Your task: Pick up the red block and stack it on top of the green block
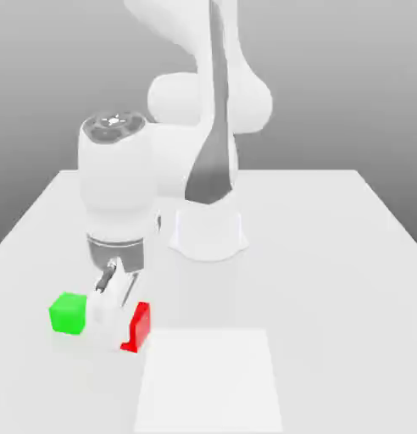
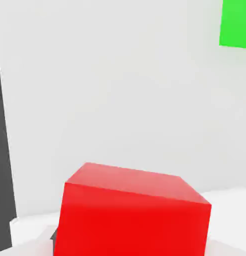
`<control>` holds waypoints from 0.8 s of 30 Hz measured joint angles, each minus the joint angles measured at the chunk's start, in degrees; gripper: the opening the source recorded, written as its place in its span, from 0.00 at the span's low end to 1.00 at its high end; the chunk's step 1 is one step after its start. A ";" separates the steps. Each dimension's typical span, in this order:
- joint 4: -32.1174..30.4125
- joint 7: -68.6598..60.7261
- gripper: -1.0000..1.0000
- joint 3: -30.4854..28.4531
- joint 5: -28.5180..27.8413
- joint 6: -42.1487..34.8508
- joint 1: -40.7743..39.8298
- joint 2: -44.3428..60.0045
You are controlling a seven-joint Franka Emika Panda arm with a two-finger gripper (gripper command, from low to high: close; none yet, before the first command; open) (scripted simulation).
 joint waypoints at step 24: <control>-7.37 24.41 1.00 -3.08 6.22 10.74 -15.95 2.50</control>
